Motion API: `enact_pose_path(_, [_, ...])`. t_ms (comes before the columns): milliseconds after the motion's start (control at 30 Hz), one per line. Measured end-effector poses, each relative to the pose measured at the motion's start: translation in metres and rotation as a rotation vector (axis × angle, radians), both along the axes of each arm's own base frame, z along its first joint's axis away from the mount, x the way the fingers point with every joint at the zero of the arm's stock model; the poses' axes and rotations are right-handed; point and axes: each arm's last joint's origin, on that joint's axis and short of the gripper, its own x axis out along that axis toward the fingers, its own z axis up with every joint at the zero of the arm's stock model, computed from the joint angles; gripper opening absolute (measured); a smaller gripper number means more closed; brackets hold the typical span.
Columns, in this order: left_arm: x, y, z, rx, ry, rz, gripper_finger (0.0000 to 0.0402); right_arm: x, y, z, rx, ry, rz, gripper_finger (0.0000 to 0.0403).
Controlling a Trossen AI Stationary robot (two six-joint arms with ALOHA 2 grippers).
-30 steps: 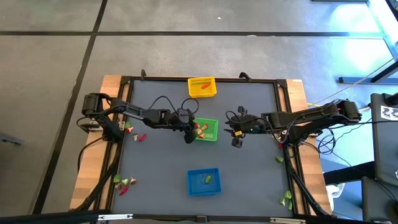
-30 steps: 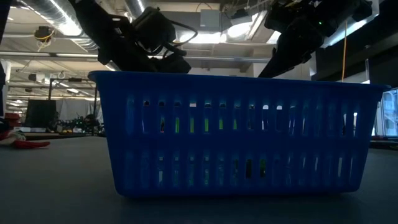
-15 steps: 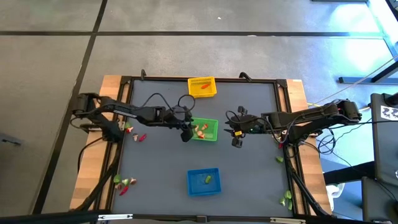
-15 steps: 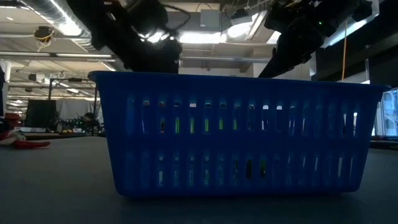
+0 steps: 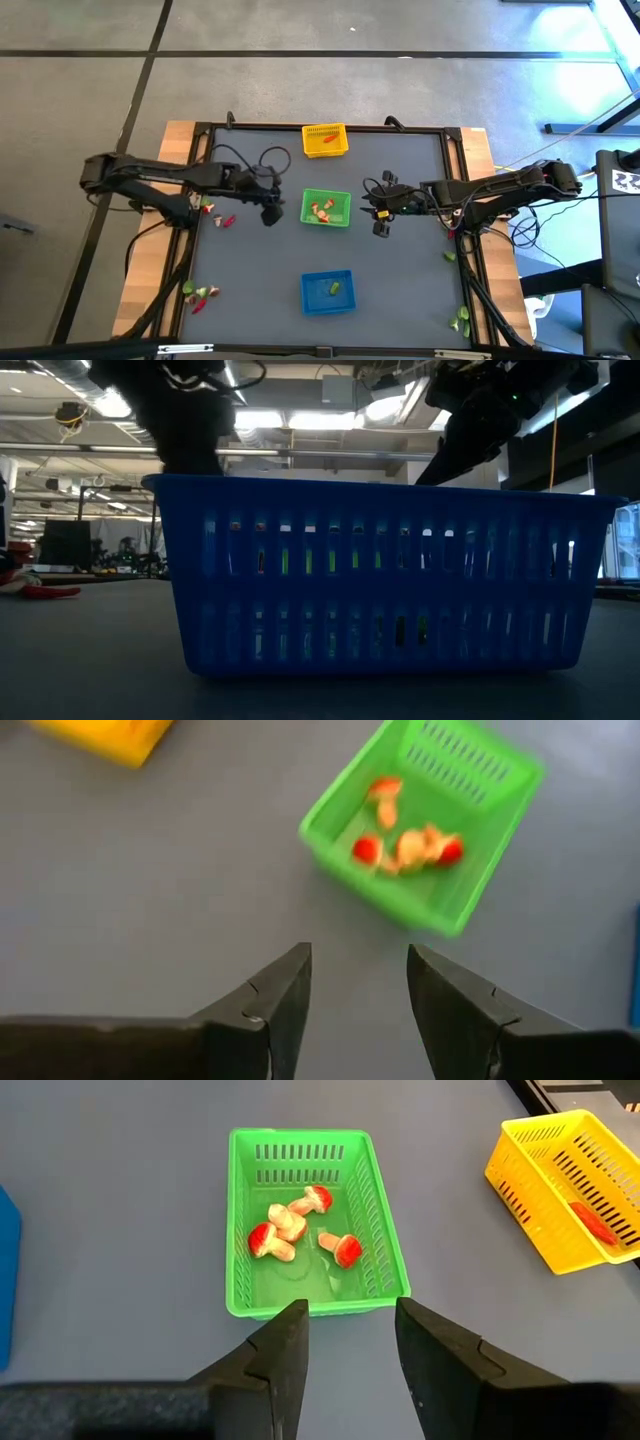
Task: Sort produce into baskets
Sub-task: Put the red chili pepper into the yellow bin
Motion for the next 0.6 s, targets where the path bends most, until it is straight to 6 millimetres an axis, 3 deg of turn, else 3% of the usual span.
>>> enact_pose_path(333, [-0.041, -0.014, -0.005, -0.124, 0.285, 0.150, 0.0158, 0.000, 0.000, 0.000, 0.002, -0.004, -0.002, 0.0152])
enact_pose_path(600, [-0.054, -0.024, -0.020, -0.155, 0.398, 0.220, 0.0158, 0.000, 0.000, 0.000, 0.003, -0.004, -0.002, 0.0152])
